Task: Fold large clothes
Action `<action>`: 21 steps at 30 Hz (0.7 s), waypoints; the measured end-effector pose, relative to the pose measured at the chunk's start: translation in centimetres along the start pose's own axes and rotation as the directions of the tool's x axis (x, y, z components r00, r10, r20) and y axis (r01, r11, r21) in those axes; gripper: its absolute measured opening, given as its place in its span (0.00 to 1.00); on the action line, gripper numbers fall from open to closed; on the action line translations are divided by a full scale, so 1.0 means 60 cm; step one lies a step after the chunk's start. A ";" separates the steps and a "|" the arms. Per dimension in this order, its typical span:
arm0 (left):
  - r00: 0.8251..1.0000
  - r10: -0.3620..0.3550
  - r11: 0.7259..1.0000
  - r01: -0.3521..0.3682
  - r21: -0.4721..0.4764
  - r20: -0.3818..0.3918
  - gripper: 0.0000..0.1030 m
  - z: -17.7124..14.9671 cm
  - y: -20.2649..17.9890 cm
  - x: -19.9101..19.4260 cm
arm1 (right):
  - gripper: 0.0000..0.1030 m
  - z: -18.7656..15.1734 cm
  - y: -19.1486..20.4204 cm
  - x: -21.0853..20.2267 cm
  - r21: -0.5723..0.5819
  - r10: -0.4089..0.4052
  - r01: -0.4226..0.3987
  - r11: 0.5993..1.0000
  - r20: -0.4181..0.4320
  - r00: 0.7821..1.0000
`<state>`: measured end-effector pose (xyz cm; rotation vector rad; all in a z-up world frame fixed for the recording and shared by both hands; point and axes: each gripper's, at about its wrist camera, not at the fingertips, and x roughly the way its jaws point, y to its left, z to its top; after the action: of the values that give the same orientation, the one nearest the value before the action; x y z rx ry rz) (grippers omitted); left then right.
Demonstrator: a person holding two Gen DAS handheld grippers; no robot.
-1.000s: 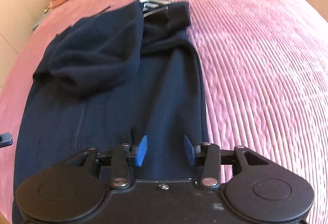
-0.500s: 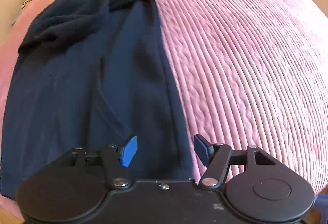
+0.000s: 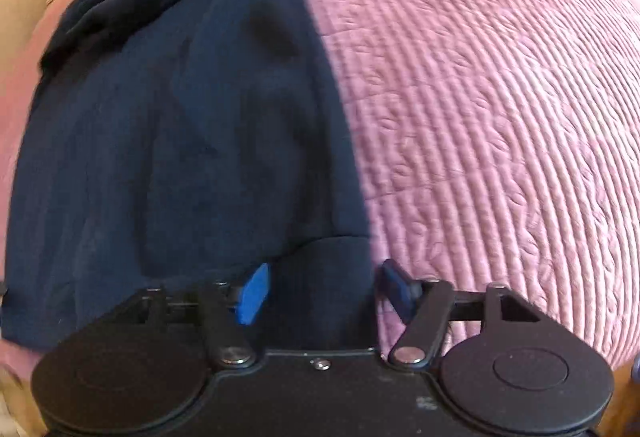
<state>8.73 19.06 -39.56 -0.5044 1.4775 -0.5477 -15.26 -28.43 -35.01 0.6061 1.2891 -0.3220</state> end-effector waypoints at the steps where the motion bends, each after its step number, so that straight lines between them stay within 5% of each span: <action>1: 1.000 -0.004 1.000 0.004 -0.001 -0.029 0.11 -0.004 -0.001 0.011 | 0.45 0.000 0.005 -0.002 -0.017 0.021 -0.021 1.000 -0.009 1.000; 3: 0.998 0.002 1.000 -0.002 0.000 -0.062 0.06 -0.019 -0.010 0.034 | 0.18 0.002 0.009 -0.004 -0.015 0.060 -0.060 0.998 -0.014 0.998; 5: 1.000 -0.015 1.000 0.015 0.002 -0.028 0.06 -0.025 -0.028 0.033 | 0.15 0.014 -0.002 -0.009 0.038 0.121 -0.120 0.992 -0.012 0.993; 10: 0.969 -0.196 0.980 0.199 -0.003 0.148 0.06 0.047 -0.090 -0.033 | 0.13 0.093 -0.014 -0.081 0.064 0.231 -0.238 0.969 0.098 0.968; 15: 0.916 -0.263 0.964 0.233 0.132 0.305 0.06 0.196 -0.182 -0.042 | 0.13 0.248 -0.016 -0.127 0.068 0.296 -0.327 0.943 0.280 0.913; 18: 0.888 -0.245 0.967 0.194 0.164 0.390 0.07 0.297 -0.223 0.000 | 0.14 0.348 -0.014 -0.106 0.068 0.306 -0.349 0.935 0.346 0.887; 20: 0.887 -0.204 0.977 0.157 0.146 0.414 0.27 0.359 -0.244 0.038 | 0.18 0.419 -0.001 -0.074 0.056 0.285 -0.327 0.944 0.366 0.886; 21: 0.893 -0.165 0.984 0.120 0.130 0.419 0.38 0.387 -0.251 0.054 | 0.32 0.452 0.003 -0.061 0.060 0.256 -0.297 0.953 0.363 0.896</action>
<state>31.44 4.89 -31.85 -0.6134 0.9918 -0.5809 5.47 -44.56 -27.32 0.7814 0.8300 -0.2539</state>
